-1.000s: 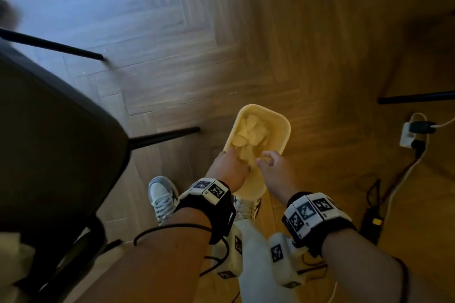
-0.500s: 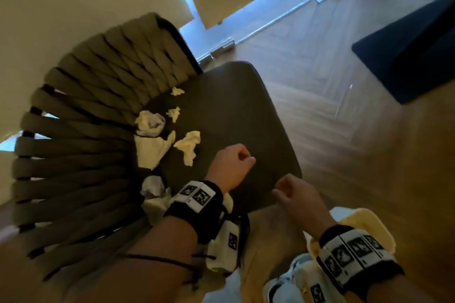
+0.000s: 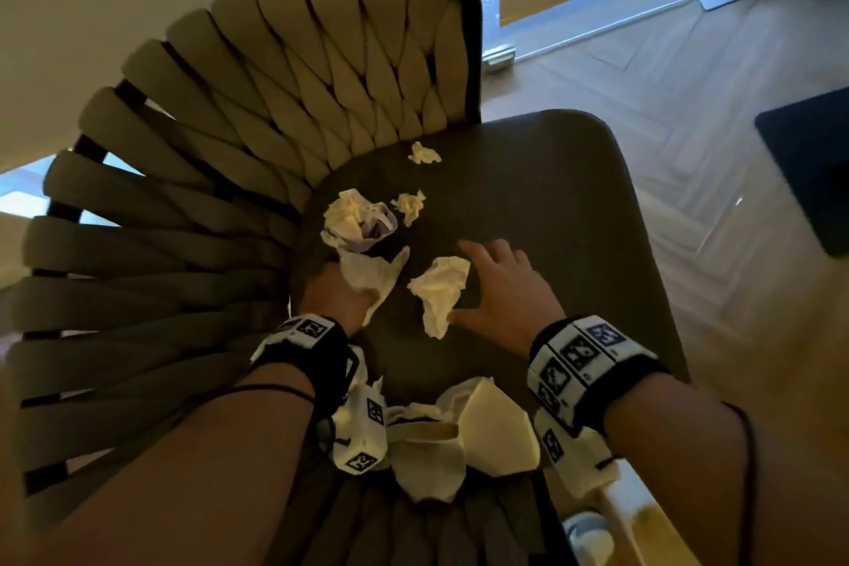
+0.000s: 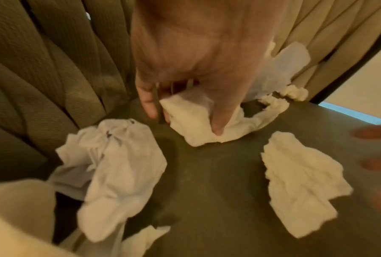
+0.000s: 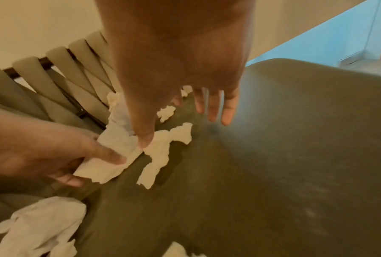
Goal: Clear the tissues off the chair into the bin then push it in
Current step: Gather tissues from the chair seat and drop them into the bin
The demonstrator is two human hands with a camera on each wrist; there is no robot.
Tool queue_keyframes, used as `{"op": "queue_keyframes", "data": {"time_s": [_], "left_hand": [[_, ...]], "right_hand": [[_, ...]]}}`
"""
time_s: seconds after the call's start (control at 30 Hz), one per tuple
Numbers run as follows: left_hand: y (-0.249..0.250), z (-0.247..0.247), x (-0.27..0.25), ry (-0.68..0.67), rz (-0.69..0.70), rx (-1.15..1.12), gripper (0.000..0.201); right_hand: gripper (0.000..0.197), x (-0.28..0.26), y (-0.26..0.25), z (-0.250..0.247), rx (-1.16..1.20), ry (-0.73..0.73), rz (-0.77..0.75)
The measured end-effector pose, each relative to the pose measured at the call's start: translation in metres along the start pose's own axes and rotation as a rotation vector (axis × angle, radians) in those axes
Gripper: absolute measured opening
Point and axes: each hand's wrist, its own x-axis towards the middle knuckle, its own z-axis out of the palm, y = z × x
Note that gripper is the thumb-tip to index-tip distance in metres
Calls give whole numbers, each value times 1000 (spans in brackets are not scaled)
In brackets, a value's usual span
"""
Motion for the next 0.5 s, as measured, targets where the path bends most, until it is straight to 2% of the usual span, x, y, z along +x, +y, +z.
{"op": "queue_keyframes", "data": {"time_s": [0.07, 0.13, 0.2, 0.27, 0.33, 0.4, 0.5], "left_hand": [[2, 3, -3, -10, 62, 22, 40], [5, -7, -14, 67, 172, 30, 26], [7, -22, -26, 178, 290, 106, 27], [12, -40, -34, 299, 404, 185, 38], [20, -56, -33, 365, 510, 165, 46], [27, -63, -19, 306, 525, 123, 51], [33, -60, 10, 115, 473, 9, 58]], "right_hand": [[93, 19, -12, 12, -70, -27, 2], [89, 30, -21, 20, -132, -41, 3], [78, 38, -26, 25, -177, -34, -12], [65, 45, -26, 27, -198, -60, -40], [54, 50, -26, 24, -196, -82, -58], [47, 56, -27, 13, -138, -24, -52], [42, 71, -31, -11, -110, 180, -78]]}}
